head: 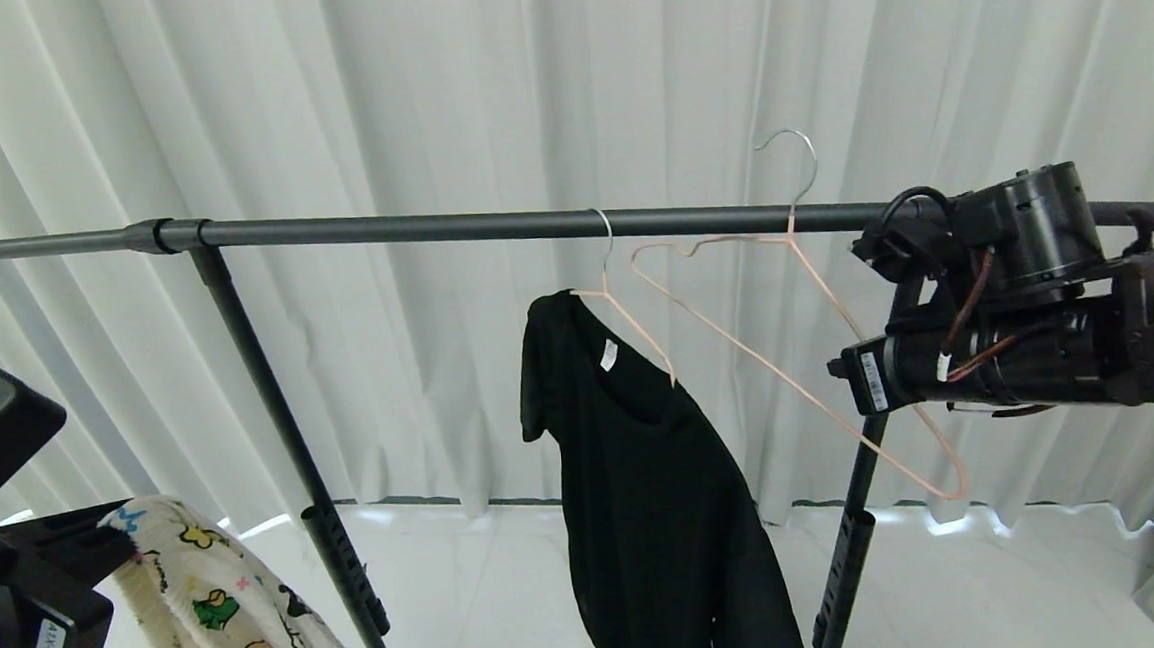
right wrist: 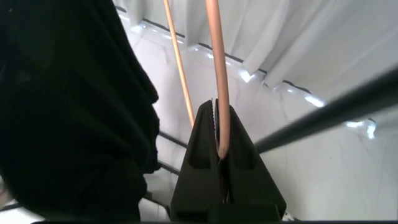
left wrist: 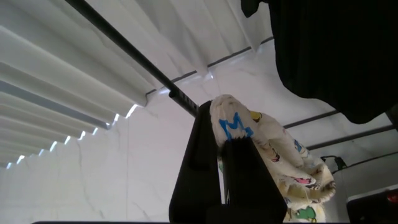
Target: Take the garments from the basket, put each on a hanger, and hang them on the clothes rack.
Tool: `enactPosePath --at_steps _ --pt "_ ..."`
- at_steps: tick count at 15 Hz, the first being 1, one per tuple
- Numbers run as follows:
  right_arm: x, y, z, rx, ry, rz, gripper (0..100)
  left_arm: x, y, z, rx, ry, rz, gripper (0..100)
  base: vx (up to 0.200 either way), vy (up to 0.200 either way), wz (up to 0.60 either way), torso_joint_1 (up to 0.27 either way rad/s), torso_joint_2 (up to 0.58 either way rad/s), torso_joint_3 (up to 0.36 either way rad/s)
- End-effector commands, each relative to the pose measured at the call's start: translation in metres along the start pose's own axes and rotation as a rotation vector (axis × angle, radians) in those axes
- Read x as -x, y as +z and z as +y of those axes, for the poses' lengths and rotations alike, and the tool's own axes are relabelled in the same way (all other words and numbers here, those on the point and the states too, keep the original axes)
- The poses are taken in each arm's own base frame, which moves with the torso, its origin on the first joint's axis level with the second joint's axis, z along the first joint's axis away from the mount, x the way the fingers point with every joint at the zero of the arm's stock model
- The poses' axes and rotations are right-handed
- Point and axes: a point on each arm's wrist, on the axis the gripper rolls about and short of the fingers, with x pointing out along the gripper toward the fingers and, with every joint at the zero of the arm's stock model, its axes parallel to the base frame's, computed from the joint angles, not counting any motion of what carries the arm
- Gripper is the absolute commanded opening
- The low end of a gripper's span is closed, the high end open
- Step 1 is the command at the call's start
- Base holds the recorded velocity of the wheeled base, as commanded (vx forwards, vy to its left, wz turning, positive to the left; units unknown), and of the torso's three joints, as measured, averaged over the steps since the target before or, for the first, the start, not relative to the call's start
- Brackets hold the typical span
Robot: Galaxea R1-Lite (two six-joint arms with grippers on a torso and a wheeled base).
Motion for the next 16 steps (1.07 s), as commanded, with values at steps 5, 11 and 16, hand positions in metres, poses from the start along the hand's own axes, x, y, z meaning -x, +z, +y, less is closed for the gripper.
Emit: enactPosePath --at_steps 5,11,16 --pt "0.075 -0.046 -0.012 0.033 -0.079 -0.031 0 -0.003 -0.002 -0.001 -0.002 0.016 -0.006 0 -0.040 0.000 0.00 0.000 0.00 0.000" --pt "0.138 -0.116 -0.026 0.141 -0.098 0.003 0 -0.003 -0.002 -0.001 -0.001 0.017 -0.010 0 -0.200 0.000 0.00 -0.001 0.00 0.007" --pt "0.176 -0.162 -0.034 0.243 -0.088 0.050 0 -0.003 -0.001 -0.001 -0.004 0.012 -0.012 0 -0.200 0.000 0.00 0.003 0.00 0.003"
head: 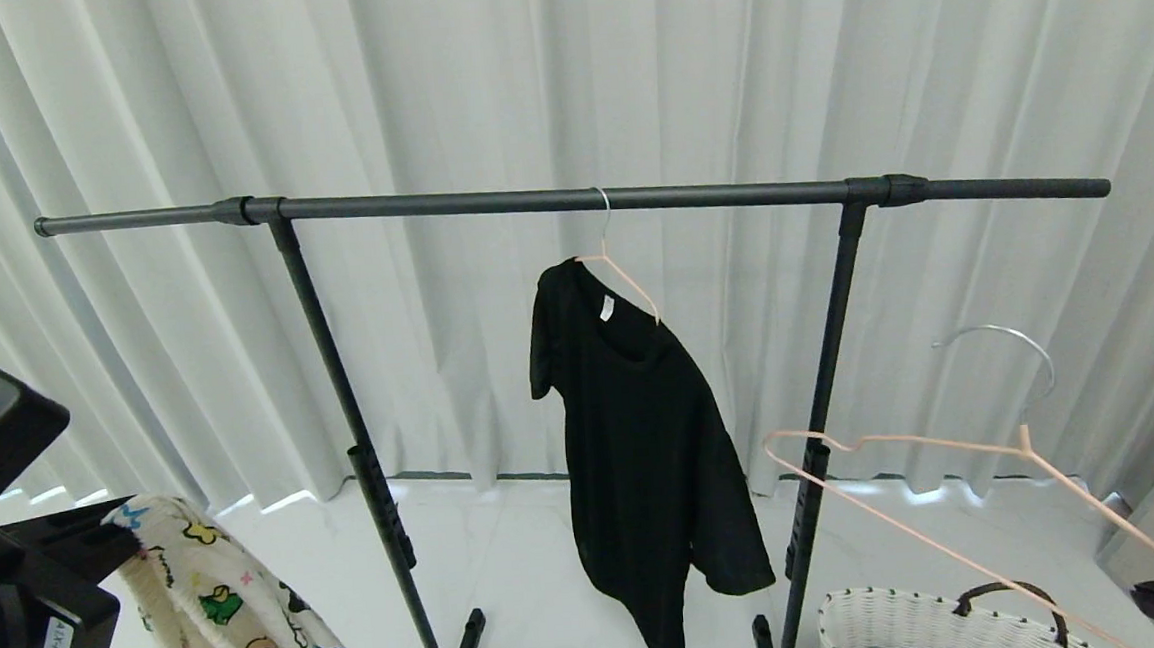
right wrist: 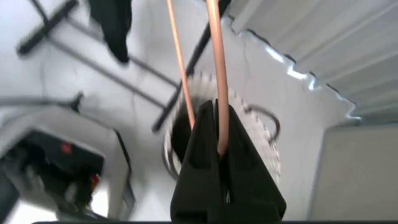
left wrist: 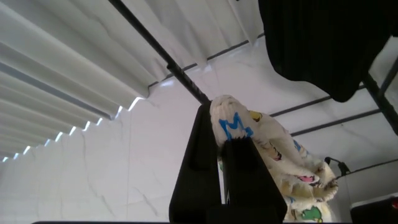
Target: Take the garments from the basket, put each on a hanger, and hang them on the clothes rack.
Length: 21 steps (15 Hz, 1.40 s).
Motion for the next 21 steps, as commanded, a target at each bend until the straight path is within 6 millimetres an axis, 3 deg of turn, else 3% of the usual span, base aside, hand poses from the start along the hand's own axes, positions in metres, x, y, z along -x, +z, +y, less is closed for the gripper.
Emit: enactPosePath --at_steps 1,6,10,15,17,19,21 --pt "0.017 -0.016 -0.001 0.005 -0.002 -0.055 0 0.000 0.000 0.000 -0.001 -0.002 0.001 0 -0.200 0.000 0.00 0.002 0.00 0.012" --pt "0.022 -0.009 -0.001 0.000 0.098 -0.106 0 -0.002 -0.001 -0.001 -0.006 -0.007 0.007 0 -0.200 0.000 0.00 0.005 0.00 0.004" --pt "0.014 0.009 0.003 -0.001 0.267 -0.185 0 -0.007 0.003 -0.007 -0.013 -0.037 0.006 0 0.000 0.000 0.00 0.000 0.00 0.000" --pt "-0.020 0.038 0.020 0.060 0.448 -0.204 0 -0.064 0.047 -0.021 0.161 0.054 0.055 0 0.000 0.000 0.00 0.000 0.00 0.000" --pt "-0.034 0.050 0.038 0.081 0.533 -0.214 0 -0.099 0.073 -0.029 0.294 0.153 0.093 0 0.000 0.000 0.00 0.000 0.00 0.000" --pt "-0.037 0.062 0.056 0.078 0.616 -0.267 0 -0.119 0.082 -0.035 0.331 0.189 0.112 0 0.000 0.000 0.00 0.000 0.00 0.000" --pt "-0.036 0.066 0.066 0.093 0.661 -0.287 0 -0.124 0.084 -0.037 0.340 0.197 0.118 0 0.000 0.000 0.00 0.000 0.00 0.000"
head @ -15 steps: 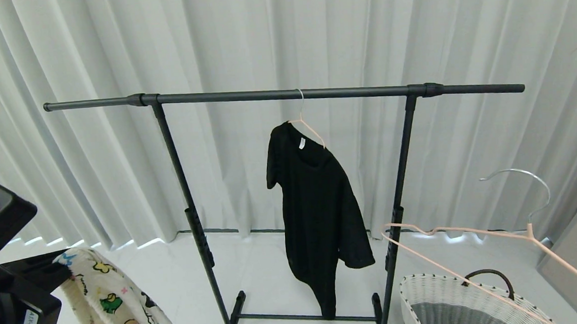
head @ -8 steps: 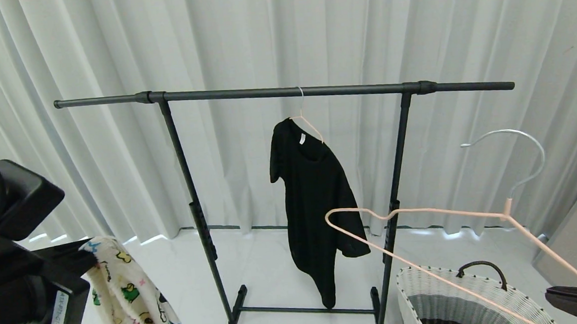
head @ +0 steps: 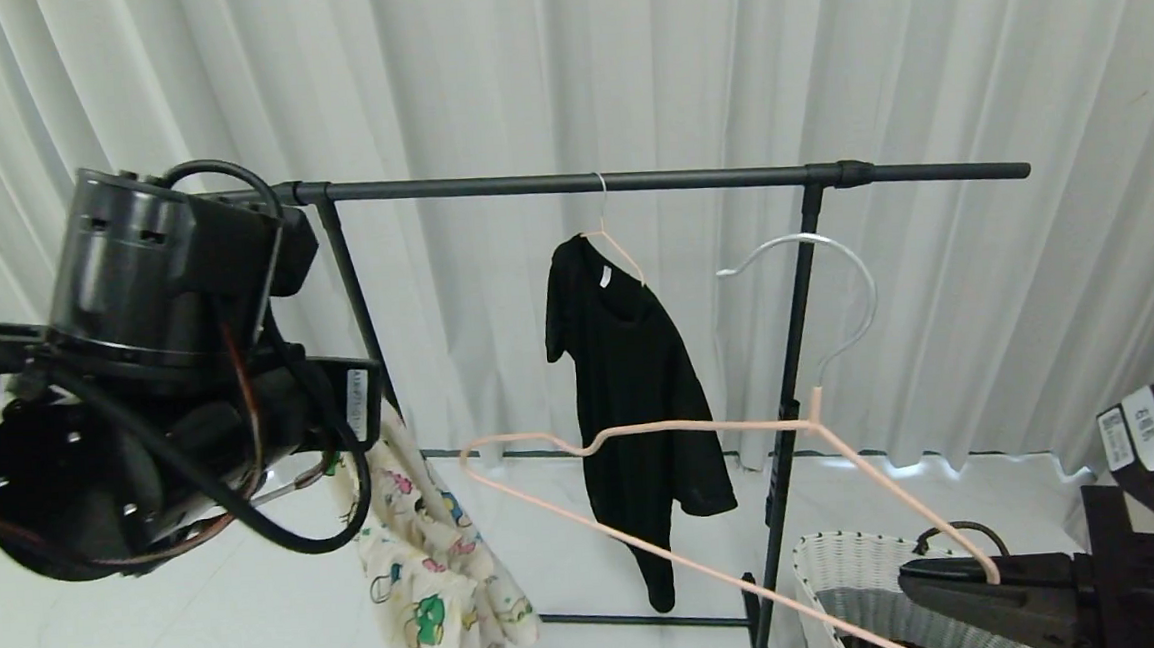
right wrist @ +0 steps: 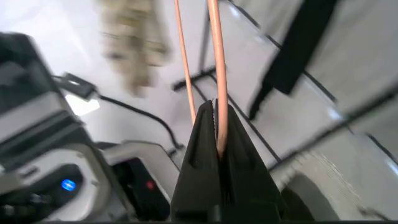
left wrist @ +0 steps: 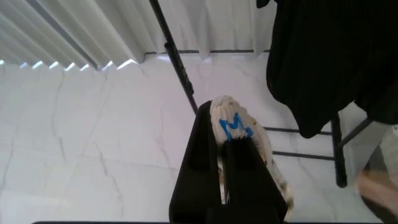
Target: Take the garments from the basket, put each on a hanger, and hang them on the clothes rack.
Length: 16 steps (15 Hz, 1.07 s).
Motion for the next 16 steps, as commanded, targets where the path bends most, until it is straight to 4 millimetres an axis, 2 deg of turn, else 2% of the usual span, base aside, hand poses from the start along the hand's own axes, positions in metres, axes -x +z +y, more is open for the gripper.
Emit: enactPosePath --at_steps 1,4,7,12,16 --pt "-0.015 -0.002 0.005 0.006 0.046 0.049 0 -0.019 0.000 -0.014 -0.008 0.009 0.039 0 0.000 0.000 0.00 0.000 0.00 0.000" --pt "-0.019 -0.002 0.005 -0.017 0.046 0.057 0 -0.018 0.005 -0.014 0.046 0.007 0.025 0 0.000 0.000 0.00 0.000 0.00 0.000" --pt "-0.033 0.000 0.003 -0.024 0.042 0.045 0 -0.012 0.004 -0.021 0.082 -0.008 0.013 0 0.000 0.000 0.00 0.000 0.00 0.000" --pt "-0.043 0.004 0.000 -0.026 0.016 0.016 0 -0.008 0.004 -0.024 0.078 0.019 -0.001 0 0.000 0.000 0.00 0.000 0.00 0.000" --pt "-0.054 0.021 -0.001 -0.103 0.018 -0.025 0 -0.007 0.004 -0.026 0.077 0.012 -0.004 0 0.000 0.000 0.00 0.000 0.00 0.000"
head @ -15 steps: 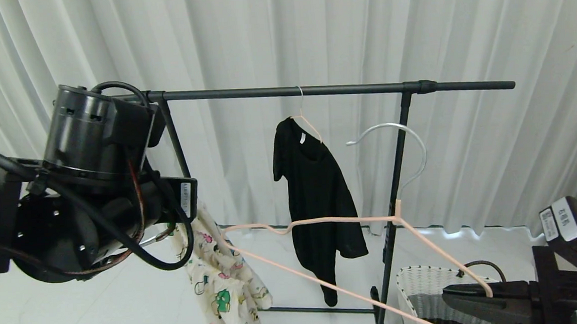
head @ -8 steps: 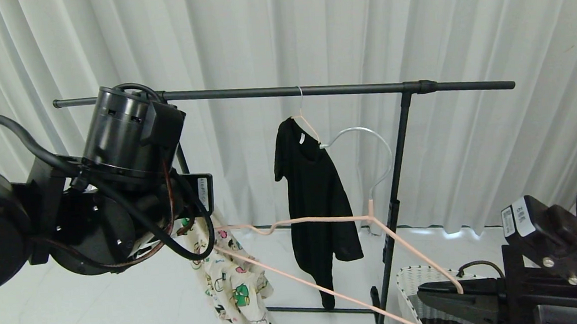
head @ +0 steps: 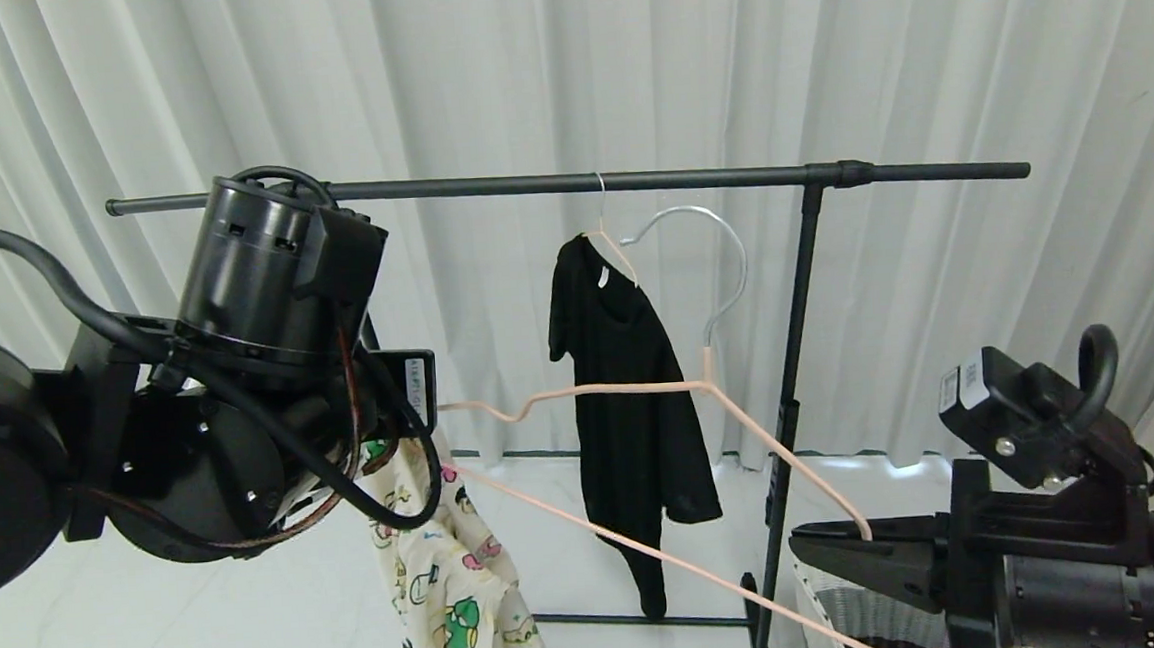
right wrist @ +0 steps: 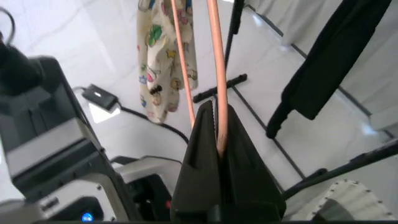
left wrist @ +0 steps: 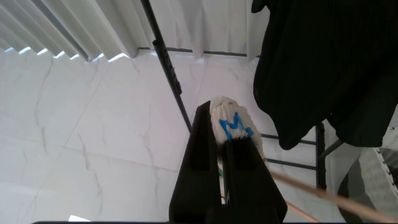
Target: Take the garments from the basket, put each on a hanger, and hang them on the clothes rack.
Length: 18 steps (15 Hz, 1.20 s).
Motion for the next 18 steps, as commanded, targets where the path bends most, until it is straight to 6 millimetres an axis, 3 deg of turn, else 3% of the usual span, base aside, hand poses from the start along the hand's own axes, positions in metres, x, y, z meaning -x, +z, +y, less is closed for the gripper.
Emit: enactPosePath --at_steps 1,5,10,15,18 --pt "-0.009 0.009 0.000 -0.040 0.004 -0.019 0 0.001 0.002 0.000 0.013 0.003 -0.009 0 0.000 0.000 0.00 0.000 0.00 0.000" --pt "-0.028 0.008 0.002 -0.075 0.001 -0.017 0 0.003 0.007 -0.003 0.047 0.005 -0.024 0 0.000 0.000 0.00 0.000 0.00 0.000" --pt "-0.073 0.012 0.014 -0.114 -0.038 -0.043 0 0.016 0.009 -0.015 0.097 -0.060 -0.045 0 0.000 0.000 0.00 0.000 0.00 0.000" --pt "-0.093 0.011 0.023 -0.104 -0.008 -0.020 0 0.044 0.005 -0.031 0.068 -0.227 -0.057 0 0.000 0.000 0.00 0.000 0.00 0.000" --pt "-0.099 0.007 0.029 -0.097 -0.001 0.000 0 0.050 0.011 -0.033 0.076 -0.291 -0.062 0 0.000 0.000 0.00 0.000 0.00 0.000"
